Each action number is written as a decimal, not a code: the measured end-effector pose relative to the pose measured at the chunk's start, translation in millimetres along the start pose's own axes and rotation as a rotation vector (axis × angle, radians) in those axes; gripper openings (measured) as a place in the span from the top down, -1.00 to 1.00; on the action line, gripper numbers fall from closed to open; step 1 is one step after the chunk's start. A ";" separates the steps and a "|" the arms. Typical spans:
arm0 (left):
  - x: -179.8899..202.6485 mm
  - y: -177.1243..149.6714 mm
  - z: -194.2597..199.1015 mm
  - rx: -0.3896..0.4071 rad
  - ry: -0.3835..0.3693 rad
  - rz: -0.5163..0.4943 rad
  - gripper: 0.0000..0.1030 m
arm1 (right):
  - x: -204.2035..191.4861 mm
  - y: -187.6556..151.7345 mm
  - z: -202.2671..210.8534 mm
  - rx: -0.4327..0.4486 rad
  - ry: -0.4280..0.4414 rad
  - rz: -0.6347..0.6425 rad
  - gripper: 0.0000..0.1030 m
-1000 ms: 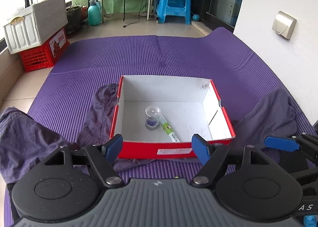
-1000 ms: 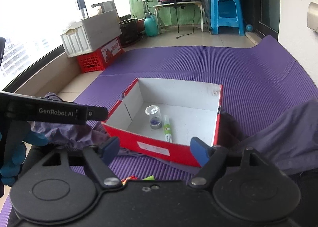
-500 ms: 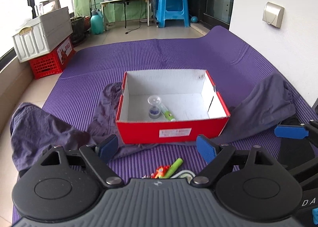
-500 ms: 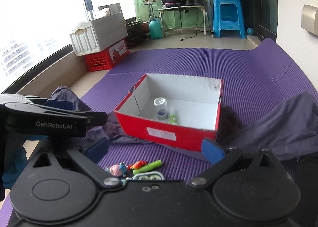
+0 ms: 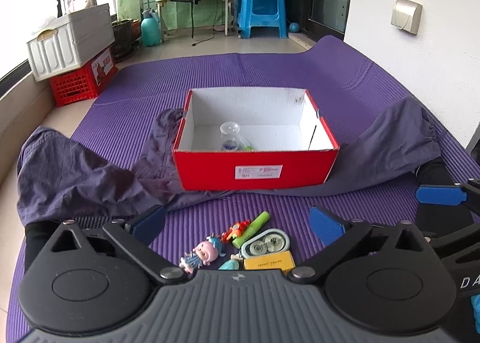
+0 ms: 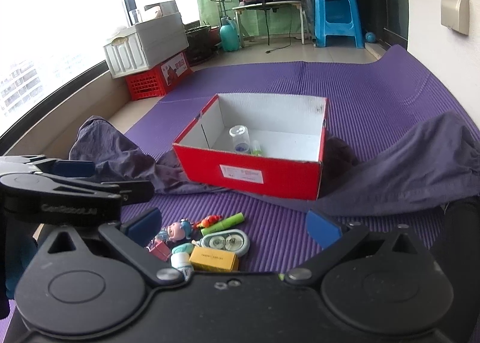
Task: Organize rigid objects
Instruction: 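Withdraw both tools from the box back toward the item pile, then grasp the white tube with the left tool while the right tool grasps the toothpick jar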
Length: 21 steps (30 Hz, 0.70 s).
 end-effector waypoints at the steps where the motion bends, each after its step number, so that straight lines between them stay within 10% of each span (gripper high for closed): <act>1: -1.7 -4.5 -0.7 0.000 0.006 0.007 -1.00 | 0.6 -3.1 -0.8 -0.005 -0.004 0.001 -0.99; 21: -36.5 -96.7 -74.3 -0.250 0.065 0.164 -1.00 | 17.7 -68.4 -56.2 -0.184 -0.094 -0.009 -0.98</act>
Point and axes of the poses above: each gripper's, at about its wrist camera, not at the fingertips, and z roughly against the way its jaws point, x to its right, y to its top, the point moved 3 cm from there along -z, roughly the way its jaws point, and after that the axes turned 4 degrees about -z, right-handed, at the moved point
